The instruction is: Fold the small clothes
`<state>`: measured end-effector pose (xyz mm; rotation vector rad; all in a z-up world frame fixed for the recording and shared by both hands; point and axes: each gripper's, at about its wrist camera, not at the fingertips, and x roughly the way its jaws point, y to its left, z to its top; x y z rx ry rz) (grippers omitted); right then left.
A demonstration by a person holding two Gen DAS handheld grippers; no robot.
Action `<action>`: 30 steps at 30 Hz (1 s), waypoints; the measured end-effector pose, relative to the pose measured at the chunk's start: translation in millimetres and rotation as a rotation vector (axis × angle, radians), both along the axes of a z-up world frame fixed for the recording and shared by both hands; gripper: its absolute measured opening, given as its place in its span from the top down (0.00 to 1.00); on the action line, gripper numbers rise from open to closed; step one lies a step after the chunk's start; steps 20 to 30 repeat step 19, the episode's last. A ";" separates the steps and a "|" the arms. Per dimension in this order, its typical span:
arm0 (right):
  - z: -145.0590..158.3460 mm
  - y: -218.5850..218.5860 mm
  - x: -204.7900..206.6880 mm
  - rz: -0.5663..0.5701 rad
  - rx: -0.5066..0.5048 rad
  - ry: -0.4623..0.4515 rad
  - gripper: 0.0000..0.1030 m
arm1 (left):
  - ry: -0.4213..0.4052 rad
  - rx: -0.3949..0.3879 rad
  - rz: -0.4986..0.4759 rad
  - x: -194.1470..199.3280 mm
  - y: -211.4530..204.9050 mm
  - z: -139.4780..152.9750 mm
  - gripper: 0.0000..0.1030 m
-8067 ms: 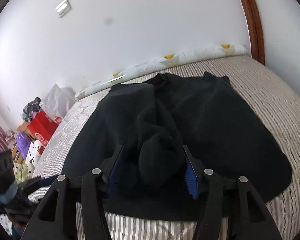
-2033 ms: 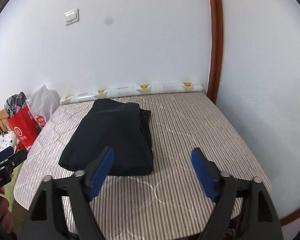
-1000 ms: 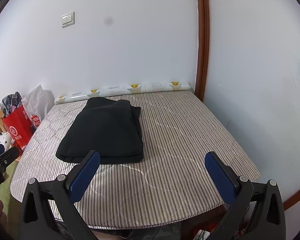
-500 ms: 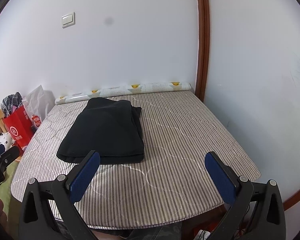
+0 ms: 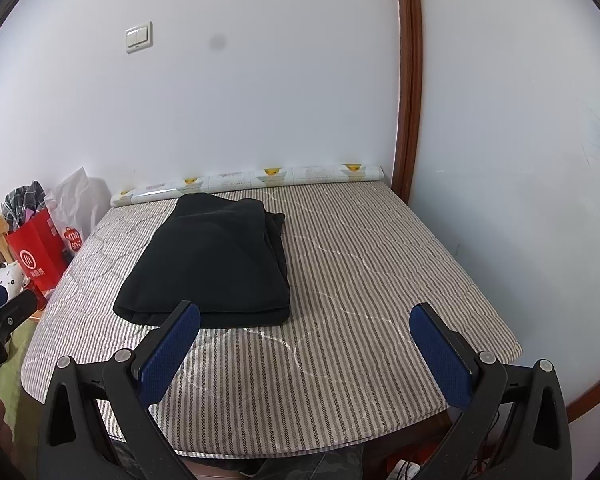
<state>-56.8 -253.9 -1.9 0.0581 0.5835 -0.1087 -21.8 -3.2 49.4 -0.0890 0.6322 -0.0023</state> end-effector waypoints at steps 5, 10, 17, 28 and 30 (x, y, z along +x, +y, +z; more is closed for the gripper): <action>-0.5 2.0 -0.5 0.007 -0.005 0.000 0.00 | 0.003 -0.004 0.001 0.7 1.8 -1.0 0.13; -1.0 3.6 -0.5 0.010 -0.006 0.000 0.00 | 0.009 -0.007 0.007 0.4 3.6 -1.9 0.13; -2.4 9.6 1.1 0.028 -0.013 0.001 0.00 | 0.006 -0.015 0.015 1.3 9.3 -4.3 0.13; -3.4 13.0 3.4 0.032 -0.021 0.002 0.00 | 0.012 -0.016 0.025 5.2 12.1 -8.7 0.13; -3.4 13.0 3.4 0.032 -0.021 0.002 0.00 | 0.012 -0.016 0.025 5.2 12.1 -8.7 0.13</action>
